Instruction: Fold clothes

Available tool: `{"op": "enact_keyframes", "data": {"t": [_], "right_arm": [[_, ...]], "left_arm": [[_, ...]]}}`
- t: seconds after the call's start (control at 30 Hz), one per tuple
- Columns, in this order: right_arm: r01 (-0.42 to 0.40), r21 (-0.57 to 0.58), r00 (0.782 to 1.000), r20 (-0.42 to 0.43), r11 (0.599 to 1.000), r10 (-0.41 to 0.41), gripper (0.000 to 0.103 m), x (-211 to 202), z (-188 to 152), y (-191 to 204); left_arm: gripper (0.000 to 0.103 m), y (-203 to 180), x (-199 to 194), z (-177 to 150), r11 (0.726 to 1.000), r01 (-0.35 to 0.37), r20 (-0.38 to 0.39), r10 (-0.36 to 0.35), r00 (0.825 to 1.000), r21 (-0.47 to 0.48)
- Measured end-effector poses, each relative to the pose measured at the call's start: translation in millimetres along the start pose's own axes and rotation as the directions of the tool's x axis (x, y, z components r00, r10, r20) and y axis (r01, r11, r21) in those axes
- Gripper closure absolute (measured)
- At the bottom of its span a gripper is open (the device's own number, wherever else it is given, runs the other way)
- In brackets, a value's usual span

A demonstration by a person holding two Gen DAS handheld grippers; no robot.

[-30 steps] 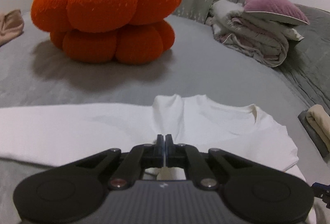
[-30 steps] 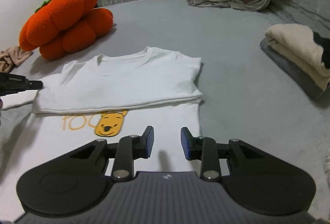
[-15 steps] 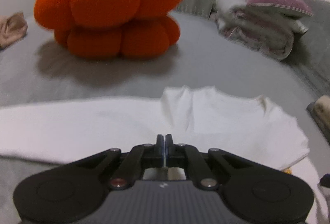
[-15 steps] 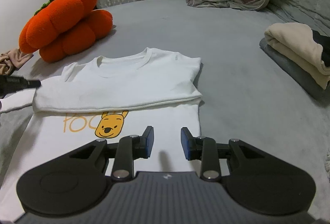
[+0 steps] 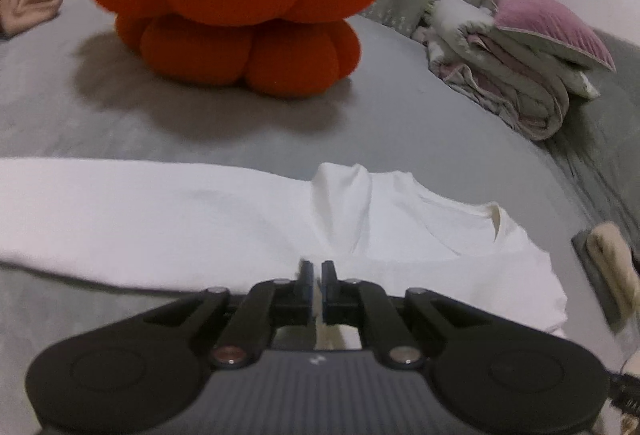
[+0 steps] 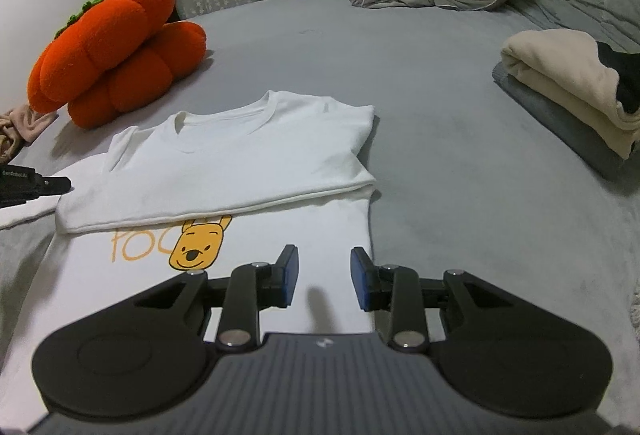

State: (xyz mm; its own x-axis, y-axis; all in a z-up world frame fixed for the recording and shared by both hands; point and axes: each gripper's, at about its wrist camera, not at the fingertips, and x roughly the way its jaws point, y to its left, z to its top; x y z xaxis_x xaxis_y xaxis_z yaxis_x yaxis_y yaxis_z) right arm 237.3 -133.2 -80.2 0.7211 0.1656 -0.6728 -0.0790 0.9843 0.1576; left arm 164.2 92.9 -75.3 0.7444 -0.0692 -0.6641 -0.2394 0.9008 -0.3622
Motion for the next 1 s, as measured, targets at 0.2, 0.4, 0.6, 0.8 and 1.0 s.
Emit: {"op": "enact_keyframes", "data": {"t": [0.2,0.4,0.6,0.8,1.0], "right_arm": [[-0.007,-0.002,1.0,-0.002,1.0,0.007,0.07,0.7,-0.8,3.4],[-0.006,0.0,1.0,-0.006,1.0,0.006,0.07,2.4,-1.2,4.6],[-0.009,-0.004,1.0,-0.004,1.0,0.009,0.07,1.9,-2.0,7.5],[0.004,0.007,1.0,-0.01,1.0,-0.003,0.07,4.6,-2.7,4.1],[0.038,-0.041,0.999,0.01,0.998,-0.037,0.07,12.4,-1.1,2.9]], "left_arm": [[0.074,3.6,12.5,-3.7,0.996,0.067,-0.038,-0.069,0.997,-0.051],[0.094,-6.0,22.2,-9.2,0.999,0.031,-0.035,-0.031,0.999,0.027],[0.102,-12.2,12.4,-7.0,0.997,0.023,0.031,-0.025,0.999,0.072],[0.102,-20.8,-12.8,6.7,0.996,0.024,0.133,-0.035,0.991,0.086],[0.102,-9.8,-19.4,19.6,0.998,0.022,0.164,-0.031,0.986,0.053]]}}
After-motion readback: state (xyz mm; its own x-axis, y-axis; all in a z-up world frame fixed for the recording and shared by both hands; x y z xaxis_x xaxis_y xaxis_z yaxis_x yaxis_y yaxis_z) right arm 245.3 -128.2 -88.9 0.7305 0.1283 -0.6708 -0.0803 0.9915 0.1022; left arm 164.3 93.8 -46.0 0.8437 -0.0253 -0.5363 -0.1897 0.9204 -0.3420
